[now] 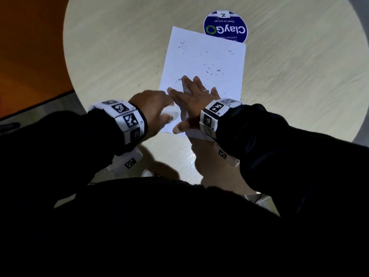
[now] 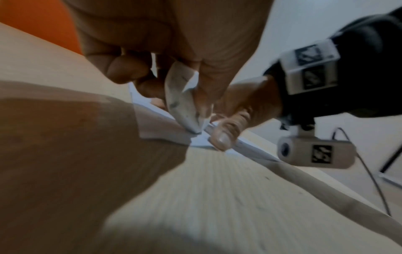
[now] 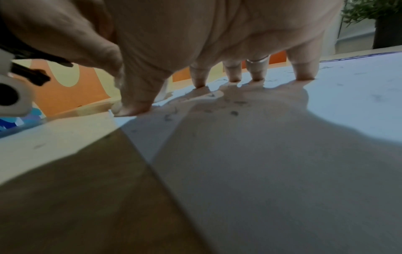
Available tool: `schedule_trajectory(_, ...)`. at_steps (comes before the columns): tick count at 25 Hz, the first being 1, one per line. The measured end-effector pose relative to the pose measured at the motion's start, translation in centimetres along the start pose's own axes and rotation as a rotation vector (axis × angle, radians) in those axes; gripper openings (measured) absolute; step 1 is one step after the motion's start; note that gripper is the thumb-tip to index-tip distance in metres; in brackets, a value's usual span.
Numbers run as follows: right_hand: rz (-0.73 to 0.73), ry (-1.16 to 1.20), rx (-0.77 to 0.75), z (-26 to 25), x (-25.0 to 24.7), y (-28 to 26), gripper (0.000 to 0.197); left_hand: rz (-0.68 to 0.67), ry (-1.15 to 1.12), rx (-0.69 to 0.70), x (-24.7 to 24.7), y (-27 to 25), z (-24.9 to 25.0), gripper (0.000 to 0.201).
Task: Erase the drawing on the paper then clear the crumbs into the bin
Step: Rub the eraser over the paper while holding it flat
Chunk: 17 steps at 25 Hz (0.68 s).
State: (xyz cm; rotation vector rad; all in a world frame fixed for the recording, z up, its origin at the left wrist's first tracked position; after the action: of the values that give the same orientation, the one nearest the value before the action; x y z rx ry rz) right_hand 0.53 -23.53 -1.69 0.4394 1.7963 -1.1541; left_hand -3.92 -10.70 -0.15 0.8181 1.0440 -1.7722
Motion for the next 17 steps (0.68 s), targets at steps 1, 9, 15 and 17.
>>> schedule_trajectory(1,0.008,-0.003,0.0,0.0,0.0,0.0,0.11,-0.025,-0.001,0.021,0.3,-0.3,0.1,0.012)
schedule_trajectory(9,0.007,0.029,0.016,0.0,0.3,0.3,0.112,-0.054,-0.013,0.045,-0.2,0.3,0.7,0.008)
schedule_trajectory(15,0.014,0.043,0.008,0.1,0.4,0.1,0.113,0.017,0.03,0.033,-1.4,0.8,0.3,0.016)
schedule_trajectory(17,0.001,0.031,0.019,0.2,0.1,0.3,0.112,-0.029,0.03,0.03,-0.7,0.3,0.1,0.009)
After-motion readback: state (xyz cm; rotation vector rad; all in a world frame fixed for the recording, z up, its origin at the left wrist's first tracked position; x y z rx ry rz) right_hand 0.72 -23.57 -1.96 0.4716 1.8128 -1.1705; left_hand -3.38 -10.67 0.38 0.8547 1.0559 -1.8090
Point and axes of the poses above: each hand's wrist, its own y-axis towards the middle knuckle, its own x-axis out of the palm, z = x × y, the point moved 4 cm from there along y, towards the middle knuckle, and after that the axes turned 4 degrees about x, right-handed, at the moved point
